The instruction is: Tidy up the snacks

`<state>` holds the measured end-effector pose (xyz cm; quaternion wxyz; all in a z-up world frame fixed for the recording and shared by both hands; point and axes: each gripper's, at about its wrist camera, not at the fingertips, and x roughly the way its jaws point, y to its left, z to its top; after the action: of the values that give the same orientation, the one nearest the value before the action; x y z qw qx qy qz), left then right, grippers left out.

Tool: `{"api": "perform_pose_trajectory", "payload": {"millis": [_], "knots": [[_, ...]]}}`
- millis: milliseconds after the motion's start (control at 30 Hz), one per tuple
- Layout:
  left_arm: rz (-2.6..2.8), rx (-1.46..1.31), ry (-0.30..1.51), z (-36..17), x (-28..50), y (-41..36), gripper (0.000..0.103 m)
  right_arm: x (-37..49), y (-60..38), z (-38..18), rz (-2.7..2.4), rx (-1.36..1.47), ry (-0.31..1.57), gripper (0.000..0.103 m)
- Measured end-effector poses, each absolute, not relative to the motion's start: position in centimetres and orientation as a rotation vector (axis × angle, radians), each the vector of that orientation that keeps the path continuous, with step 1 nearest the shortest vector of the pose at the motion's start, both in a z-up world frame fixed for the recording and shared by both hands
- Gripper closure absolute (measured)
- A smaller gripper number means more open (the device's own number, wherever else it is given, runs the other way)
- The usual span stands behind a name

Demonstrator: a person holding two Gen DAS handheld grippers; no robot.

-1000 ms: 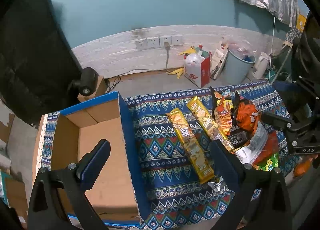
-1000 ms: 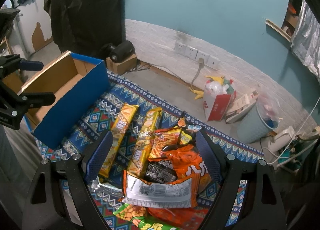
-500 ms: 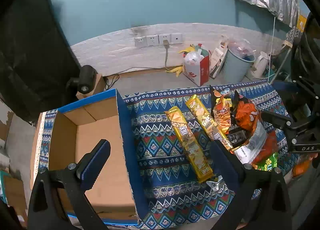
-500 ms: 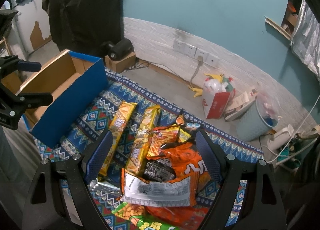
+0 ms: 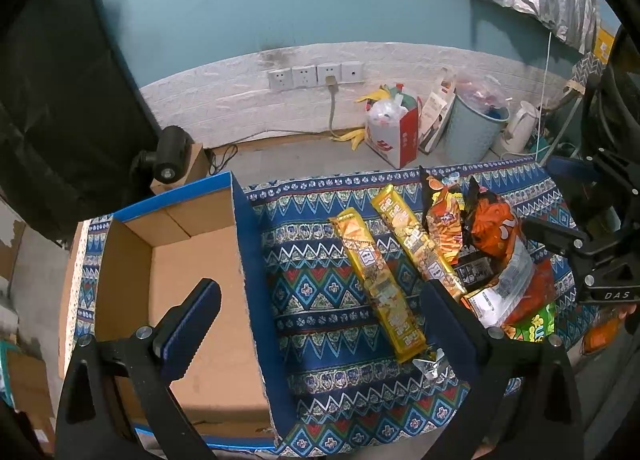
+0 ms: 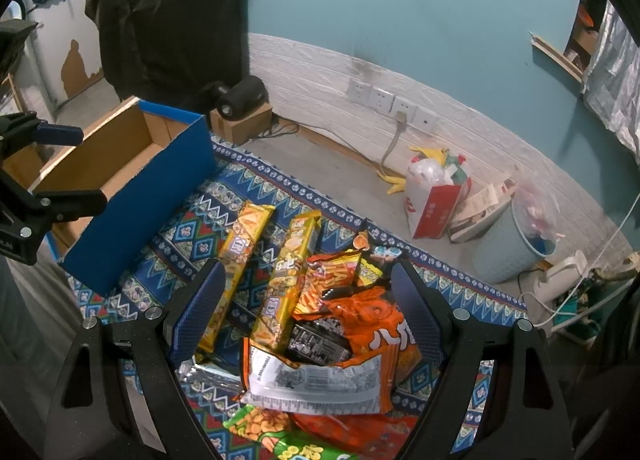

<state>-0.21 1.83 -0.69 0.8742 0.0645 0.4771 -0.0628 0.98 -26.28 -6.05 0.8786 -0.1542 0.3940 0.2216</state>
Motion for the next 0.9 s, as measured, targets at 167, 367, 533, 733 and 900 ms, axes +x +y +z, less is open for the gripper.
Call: {"api": "perform_pose_trajectory", "payload": {"millis": [167, 367, 533, 733, 900], "knots": [[-0.134, 0.13, 1.002, -0.83, -0.18, 1.99, 0.002, 1.12, -26.19, -6.01, 0.457, -0.327, 0.825, 0.02], [-0.135, 0.129, 1.0, -0.84, -0.17, 2.0, 0.002, 1.12, -26.27, -6.01, 0.456, -0.333, 0.826, 0.02], [-0.137, 0.129, 1.001, -0.91, -0.19, 1.99, 0.002, 1.13, -26.28, -5.99, 0.457, -0.333, 0.827, 0.02], [-0.145, 0.122, 1.0, -0.85, -0.3, 1.83, 0.002, 1.16, -26.34, -6.06, 0.449, -0.342, 0.827, 0.02], [-0.145, 0.123, 1.001, -0.84, -0.25, 1.85, 0.002, 1.2, -26.54, -6.1, 0.445, -0.349, 0.827, 0.02]]}}
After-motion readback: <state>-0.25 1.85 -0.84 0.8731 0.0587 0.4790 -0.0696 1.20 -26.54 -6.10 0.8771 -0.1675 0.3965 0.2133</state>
